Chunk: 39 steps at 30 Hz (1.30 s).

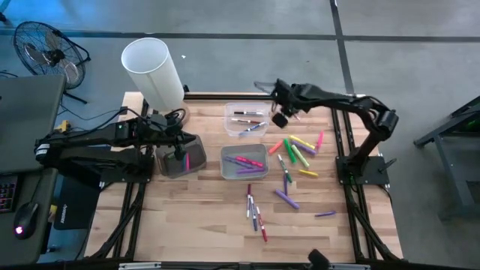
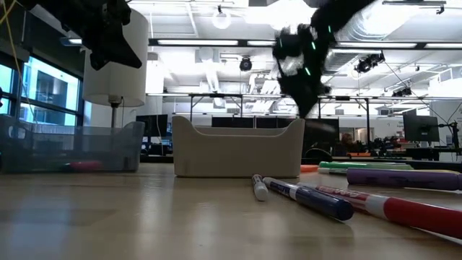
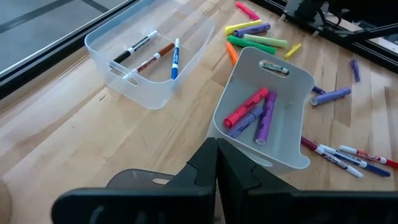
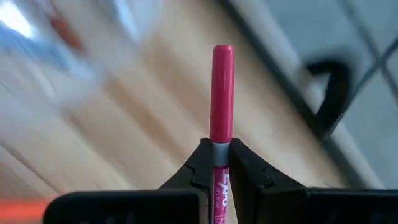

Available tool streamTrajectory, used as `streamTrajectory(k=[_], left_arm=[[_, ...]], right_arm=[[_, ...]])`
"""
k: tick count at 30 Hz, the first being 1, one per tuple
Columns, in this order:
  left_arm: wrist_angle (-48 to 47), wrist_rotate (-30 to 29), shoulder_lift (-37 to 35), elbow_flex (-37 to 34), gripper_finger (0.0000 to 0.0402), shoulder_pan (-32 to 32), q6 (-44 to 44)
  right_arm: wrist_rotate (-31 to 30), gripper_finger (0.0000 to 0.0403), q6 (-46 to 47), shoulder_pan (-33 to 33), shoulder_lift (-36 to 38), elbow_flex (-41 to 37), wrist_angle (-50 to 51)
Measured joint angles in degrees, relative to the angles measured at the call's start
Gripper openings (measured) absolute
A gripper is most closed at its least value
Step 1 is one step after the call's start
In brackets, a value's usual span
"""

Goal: Pick & Place Markers
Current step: Put the pink marker pen into the transparent bin, then put the pink pen into the black bin

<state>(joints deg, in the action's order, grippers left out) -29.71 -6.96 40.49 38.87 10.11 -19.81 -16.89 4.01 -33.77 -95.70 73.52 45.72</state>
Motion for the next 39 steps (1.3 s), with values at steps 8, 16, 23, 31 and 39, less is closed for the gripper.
streamTrajectory(k=[8, 16, 23, 31, 39], left_arm=[[0.0, -0.1, 0.0, 0.0, 0.0001, 0.0, 0.0], [-0.1, -0.1, 0.0, 0.0, 0.0001, 0.0, 0.0], [-0.2, -0.1, 0.0, 0.0, 0.0001, 0.0, 0.0], [-0.2, -0.1, 0.0, 0.0, 0.0001, 0.0, 0.0], [-0.2, -0.1, 0.0, 0.0, 0.0001, 0.0, 0.0]], right_arm=[[1.2, 0.0019, -5.2, 6.4, -2.8, 15.3, -12.6], [3.7, 0.0022, -10.5, 10.5, -11.1, 18.9, -19.4], [5.9, 0.0078, -9.2, 10.4, -14.3, 18.9, -20.6], [3.7, 0.0085, -10.0, 10.0, -11.4, 18.9, -17.7], [-0.6, 0.0059, -2.3, 9.7, -2.8, 19.0, 0.1]])
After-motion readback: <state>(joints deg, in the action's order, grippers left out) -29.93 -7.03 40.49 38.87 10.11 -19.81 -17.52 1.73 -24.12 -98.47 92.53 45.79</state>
